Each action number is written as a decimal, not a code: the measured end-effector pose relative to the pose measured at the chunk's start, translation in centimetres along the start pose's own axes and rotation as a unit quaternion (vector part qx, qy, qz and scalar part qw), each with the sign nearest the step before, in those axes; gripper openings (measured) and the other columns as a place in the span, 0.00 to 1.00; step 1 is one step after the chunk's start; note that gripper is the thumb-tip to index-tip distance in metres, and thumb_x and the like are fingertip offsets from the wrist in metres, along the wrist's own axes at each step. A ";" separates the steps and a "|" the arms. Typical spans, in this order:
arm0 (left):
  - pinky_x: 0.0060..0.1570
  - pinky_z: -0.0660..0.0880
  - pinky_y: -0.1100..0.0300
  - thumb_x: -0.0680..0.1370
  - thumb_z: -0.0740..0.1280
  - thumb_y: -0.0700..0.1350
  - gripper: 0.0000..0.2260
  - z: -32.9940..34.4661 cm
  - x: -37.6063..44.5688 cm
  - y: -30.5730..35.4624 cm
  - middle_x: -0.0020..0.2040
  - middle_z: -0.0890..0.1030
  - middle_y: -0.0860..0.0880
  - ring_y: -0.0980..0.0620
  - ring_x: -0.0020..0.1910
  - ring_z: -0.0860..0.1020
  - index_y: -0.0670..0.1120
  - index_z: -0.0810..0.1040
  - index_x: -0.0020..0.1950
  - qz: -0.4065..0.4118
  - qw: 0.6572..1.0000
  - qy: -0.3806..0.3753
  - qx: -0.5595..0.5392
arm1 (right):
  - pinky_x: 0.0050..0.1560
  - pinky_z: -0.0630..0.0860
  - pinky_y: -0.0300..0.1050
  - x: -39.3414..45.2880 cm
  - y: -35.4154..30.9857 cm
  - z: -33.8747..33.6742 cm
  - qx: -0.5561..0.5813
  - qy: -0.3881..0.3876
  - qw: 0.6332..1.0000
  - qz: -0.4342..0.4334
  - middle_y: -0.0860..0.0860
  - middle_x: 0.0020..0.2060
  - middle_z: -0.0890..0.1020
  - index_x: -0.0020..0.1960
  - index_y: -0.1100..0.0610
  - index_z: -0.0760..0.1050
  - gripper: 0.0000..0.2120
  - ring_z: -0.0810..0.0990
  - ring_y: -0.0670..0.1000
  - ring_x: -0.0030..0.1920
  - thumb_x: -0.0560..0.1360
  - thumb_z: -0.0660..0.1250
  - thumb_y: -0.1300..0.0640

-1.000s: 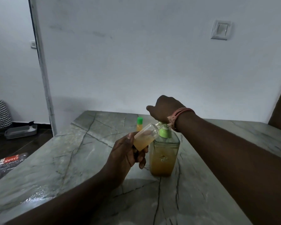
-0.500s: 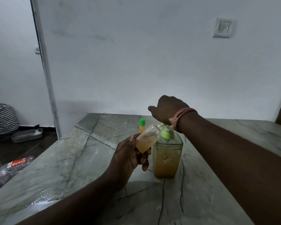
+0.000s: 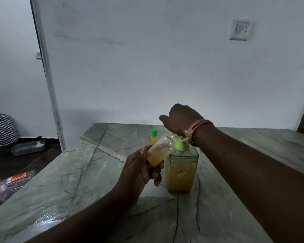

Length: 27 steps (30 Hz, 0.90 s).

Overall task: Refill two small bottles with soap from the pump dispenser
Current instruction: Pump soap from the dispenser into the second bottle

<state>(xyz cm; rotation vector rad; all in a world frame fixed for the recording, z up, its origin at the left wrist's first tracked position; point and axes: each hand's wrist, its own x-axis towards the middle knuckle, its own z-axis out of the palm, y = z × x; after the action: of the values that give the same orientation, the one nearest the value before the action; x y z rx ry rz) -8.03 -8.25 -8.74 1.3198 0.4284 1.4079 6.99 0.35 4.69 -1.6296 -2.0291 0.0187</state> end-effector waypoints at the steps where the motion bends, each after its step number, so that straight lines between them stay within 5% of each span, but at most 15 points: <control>1: 0.29 0.74 0.56 0.71 0.71 0.65 0.31 0.0 0.0 0.0 0.43 0.77 0.37 0.49 0.31 0.74 0.43 0.79 0.63 0.002 1.000 0.000 -0.002 | 0.41 0.76 0.46 0.0 0.2 0.4 0.030 0.000 1.000 0.008 0.52 0.35 0.82 0.36 0.58 0.76 0.18 0.79 0.53 0.36 0.73 0.61 0.44; 8: 0.29 0.74 0.55 0.70 0.72 0.65 0.34 0.0 0.0 0.0 0.43 0.77 0.37 0.49 0.32 0.73 0.42 0.77 0.65 -0.006 1.000 0.008 -0.006 | 0.47 0.78 0.47 -0.4 0.4 0.4 0.042 -0.043 0.998 0.026 0.54 0.40 0.84 0.38 0.58 0.79 0.17 0.81 0.55 0.40 0.73 0.60 0.46; 13: 0.29 0.74 0.56 0.69 0.72 0.65 0.37 -0.1 0.0 0.0 0.44 0.77 0.37 0.48 0.31 0.74 0.39 0.74 0.67 -0.002 1.000 0.008 -0.006 | 0.35 0.71 0.42 0.0 -0.2 -0.3 -0.038 -0.042 0.998 0.009 0.53 0.37 0.80 0.35 0.55 0.73 0.13 0.78 0.53 0.37 0.72 0.63 0.47; 20: 0.29 0.74 0.55 0.71 0.72 0.64 0.33 -0.1 0.0 -0.1 0.43 0.77 0.36 0.48 0.31 0.73 0.40 0.76 0.65 -0.002 1.000 0.007 -0.012 | 0.46 0.77 0.47 -0.5 0.6 0.6 0.059 -0.042 0.997 0.038 0.54 0.39 0.85 0.38 0.59 0.79 0.17 0.81 0.56 0.41 0.72 0.60 0.48; 27: 0.29 0.74 0.56 0.69 0.72 0.66 0.39 0.1 0.1 0.0 0.43 0.78 0.37 0.49 0.31 0.74 0.37 0.73 0.67 0.006 1.000 0.012 -0.004 | 0.38 0.72 0.43 -0.5 -0.2 -0.7 -0.016 -0.053 0.998 0.025 0.52 0.38 0.81 0.37 0.56 0.74 0.13 0.79 0.53 0.40 0.73 0.62 0.48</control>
<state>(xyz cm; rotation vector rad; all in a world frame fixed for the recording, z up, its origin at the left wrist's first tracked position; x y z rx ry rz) -7.89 -8.23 -8.67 1.3013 0.4304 1.4349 7.17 -0.34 5.18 -1.7317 -2.0770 0.0918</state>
